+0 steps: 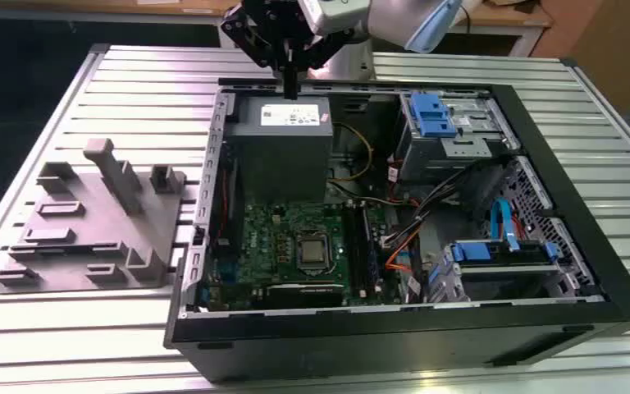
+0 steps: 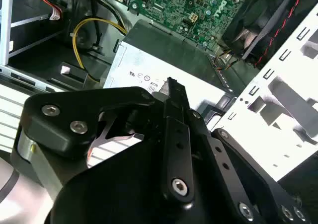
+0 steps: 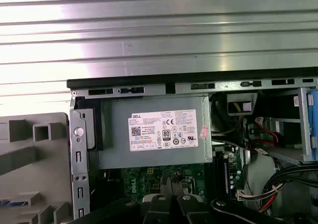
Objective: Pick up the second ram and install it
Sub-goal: 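Reach for the second ram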
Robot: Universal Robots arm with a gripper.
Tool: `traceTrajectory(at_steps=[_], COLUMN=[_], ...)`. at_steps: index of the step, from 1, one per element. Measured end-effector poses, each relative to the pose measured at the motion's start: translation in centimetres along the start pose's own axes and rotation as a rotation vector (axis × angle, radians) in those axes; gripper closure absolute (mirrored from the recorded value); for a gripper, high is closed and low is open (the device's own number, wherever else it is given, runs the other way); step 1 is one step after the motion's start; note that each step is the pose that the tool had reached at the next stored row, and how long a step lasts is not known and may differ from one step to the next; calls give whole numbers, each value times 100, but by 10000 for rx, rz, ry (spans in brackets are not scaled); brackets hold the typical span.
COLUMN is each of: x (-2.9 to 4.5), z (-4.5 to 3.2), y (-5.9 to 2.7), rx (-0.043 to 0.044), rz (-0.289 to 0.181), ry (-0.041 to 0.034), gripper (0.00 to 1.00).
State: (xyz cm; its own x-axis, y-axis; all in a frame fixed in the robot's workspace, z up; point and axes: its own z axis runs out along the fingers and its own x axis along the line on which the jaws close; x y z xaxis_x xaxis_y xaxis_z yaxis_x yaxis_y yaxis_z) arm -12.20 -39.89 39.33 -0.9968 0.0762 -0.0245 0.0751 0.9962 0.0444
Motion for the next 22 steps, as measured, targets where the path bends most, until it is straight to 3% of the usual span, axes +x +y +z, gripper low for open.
traceTrajectory(at_steps=[13, 22], x=[19, 140], z=[0, -3], y=[-1, -11], rx=[0, 0], rz=[1, 1], ry=[0, -6], gripper=[90, 90])
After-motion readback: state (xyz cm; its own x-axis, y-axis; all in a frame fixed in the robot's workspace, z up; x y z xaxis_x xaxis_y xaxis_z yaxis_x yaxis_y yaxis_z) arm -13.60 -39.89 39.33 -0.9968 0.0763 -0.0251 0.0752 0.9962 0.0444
